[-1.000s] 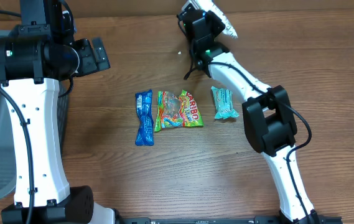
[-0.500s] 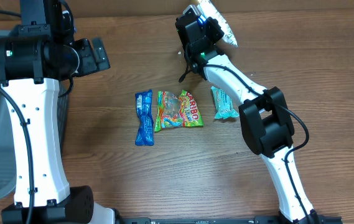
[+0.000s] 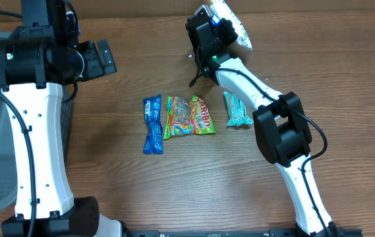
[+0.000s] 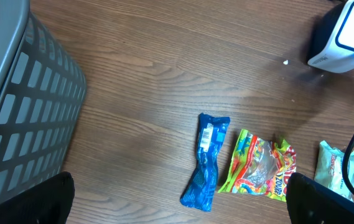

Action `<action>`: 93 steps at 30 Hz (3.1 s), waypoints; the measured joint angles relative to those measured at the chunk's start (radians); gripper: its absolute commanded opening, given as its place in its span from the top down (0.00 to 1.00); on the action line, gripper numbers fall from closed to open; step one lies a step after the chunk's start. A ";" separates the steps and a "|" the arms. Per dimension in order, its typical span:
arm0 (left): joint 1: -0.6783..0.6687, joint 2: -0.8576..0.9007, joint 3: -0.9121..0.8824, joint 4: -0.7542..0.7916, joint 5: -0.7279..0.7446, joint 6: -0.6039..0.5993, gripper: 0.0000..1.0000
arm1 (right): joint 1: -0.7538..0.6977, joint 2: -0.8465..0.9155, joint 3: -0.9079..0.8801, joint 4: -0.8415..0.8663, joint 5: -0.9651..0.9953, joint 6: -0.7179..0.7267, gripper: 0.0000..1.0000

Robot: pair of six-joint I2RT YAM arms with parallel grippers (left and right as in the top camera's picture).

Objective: Scan the item barcode
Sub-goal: 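Hold the white tube's barcode in front of the scanner window, then carry the white tube right and drop it at the table's right edge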

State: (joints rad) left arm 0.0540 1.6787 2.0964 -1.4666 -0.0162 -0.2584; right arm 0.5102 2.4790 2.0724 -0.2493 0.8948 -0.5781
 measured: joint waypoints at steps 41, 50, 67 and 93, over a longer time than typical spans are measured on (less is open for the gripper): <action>0.000 0.000 0.000 0.000 0.000 0.000 0.00 | -0.449 -0.614 -0.092 -1.055 -1.144 0.568 0.96; 0.000 0.000 0.000 0.000 0.000 0.000 0.00 | -0.665 -0.595 -0.500 -0.838 -1.290 0.529 0.96; 0.000 0.000 0.000 0.000 0.000 0.000 0.00 | -0.716 -0.595 -0.797 -0.531 -1.230 0.576 0.92; 0.000 0.000 0.000 0.000 0.000 0.000 0.00 | -0.847 -0.595 -0.644 -0.736 -0.691 1.014 0.96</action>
State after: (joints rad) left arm 0.0540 1.6787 2.0964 -1.4666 -0.0166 -0.2584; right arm -0.3367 1.8843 1.4284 -0.9852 0.2039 0.4358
